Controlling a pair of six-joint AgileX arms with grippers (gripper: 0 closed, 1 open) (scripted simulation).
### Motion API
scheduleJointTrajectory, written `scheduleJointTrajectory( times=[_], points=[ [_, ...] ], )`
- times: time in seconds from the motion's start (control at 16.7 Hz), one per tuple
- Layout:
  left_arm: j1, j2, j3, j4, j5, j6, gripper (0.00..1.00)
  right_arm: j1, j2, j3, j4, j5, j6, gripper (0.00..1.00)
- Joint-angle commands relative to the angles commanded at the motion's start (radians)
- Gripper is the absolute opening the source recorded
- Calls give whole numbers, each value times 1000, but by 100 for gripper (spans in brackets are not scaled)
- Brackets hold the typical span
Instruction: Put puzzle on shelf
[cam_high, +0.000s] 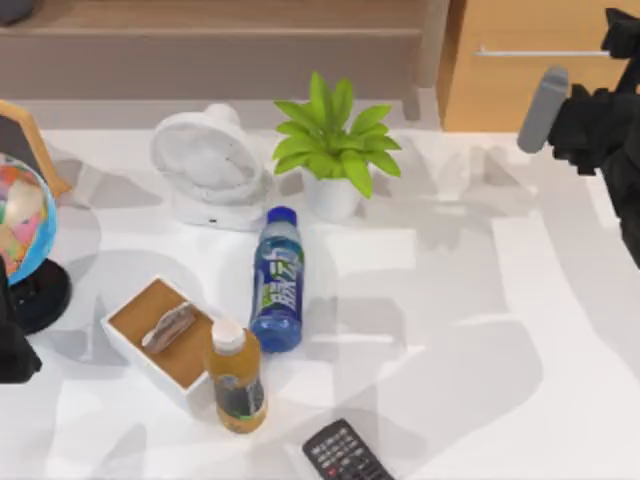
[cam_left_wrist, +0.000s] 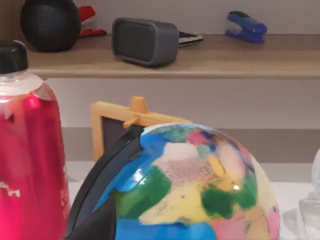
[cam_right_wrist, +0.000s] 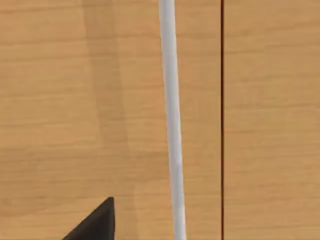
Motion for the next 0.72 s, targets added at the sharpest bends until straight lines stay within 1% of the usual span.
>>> scheduleJointTrajectory(
  times=[0.24, 0.54, 0.72],
  points=[
    [0, 0, 0, 0, 0, 0, 100, 10, 110, 47, 65, 19, -69, 100],
    [0, 0, 0, 0, 0, 0, 100, 5, 109, 42, 63, 18, -68, 100],
    [0, 0, 0, 0, 0, 0, 100, 5, 122, 75, 49, 14, -69, 100]
  ],
)
